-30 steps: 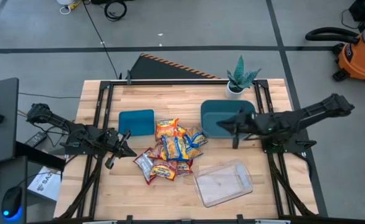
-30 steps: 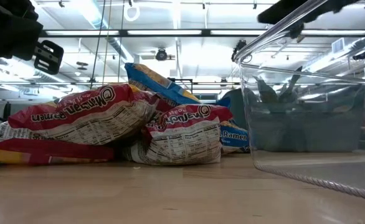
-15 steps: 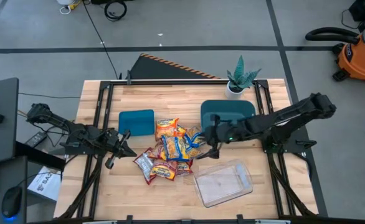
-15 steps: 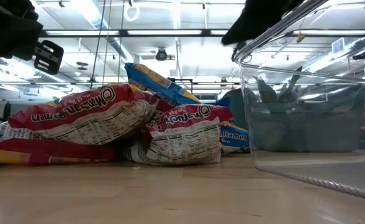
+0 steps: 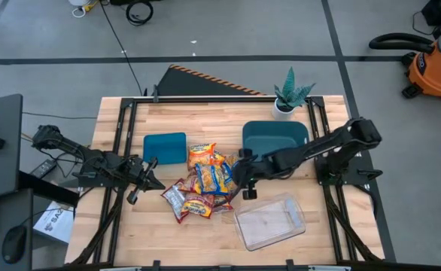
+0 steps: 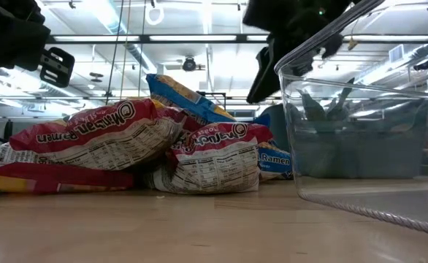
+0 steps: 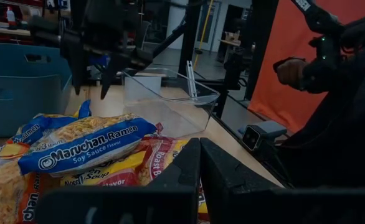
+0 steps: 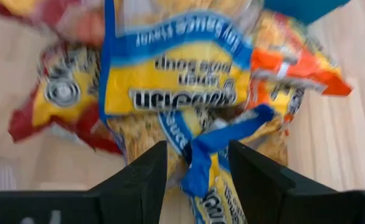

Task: Sort Maruchan noodles
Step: Put the blue noodle pack into the green bin

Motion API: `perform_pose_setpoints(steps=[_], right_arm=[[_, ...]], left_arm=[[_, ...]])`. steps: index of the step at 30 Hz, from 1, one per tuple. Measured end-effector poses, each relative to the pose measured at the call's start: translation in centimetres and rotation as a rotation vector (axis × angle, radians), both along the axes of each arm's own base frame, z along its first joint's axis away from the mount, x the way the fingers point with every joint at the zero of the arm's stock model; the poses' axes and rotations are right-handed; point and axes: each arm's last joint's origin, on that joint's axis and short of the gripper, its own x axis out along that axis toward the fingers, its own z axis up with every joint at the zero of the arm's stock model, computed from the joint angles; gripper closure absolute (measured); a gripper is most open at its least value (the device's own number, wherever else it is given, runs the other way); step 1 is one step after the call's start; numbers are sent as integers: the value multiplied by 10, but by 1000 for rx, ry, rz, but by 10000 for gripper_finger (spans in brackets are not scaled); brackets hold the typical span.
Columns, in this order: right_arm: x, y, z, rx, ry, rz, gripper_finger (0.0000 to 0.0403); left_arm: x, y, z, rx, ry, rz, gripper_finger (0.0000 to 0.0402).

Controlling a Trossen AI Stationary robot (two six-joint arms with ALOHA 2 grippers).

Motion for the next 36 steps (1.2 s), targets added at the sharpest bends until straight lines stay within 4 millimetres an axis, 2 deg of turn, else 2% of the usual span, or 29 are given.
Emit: perform_pose_setpoints(steps=[9, 13, 20, 23, 27, 36], right_arm=[[15, 1, -23, -75, 141, 17, 257], [15, 0, -30, -95, 178, 23, 293], [15, -2, -26, -91, 165, 17, 388], [14, -2, -25, -98, 165, 26, 393], [17, -3, -14, -133, 143, 3, 389], [28, -4, 30, -295, 51, -70, 392]], left_arm=[[0, 0, 0, 0, -1, 0, 388], [0, 0, 0, 0, -1, 0, 388], [0, 0, 0, 0, -1, 0, 388], [0, 0, 0, 0, -1, 1, 388], [0, 0, 0, 0, -1, 1, 388], [0, 0, 1, -3, -7, 0, 388]])
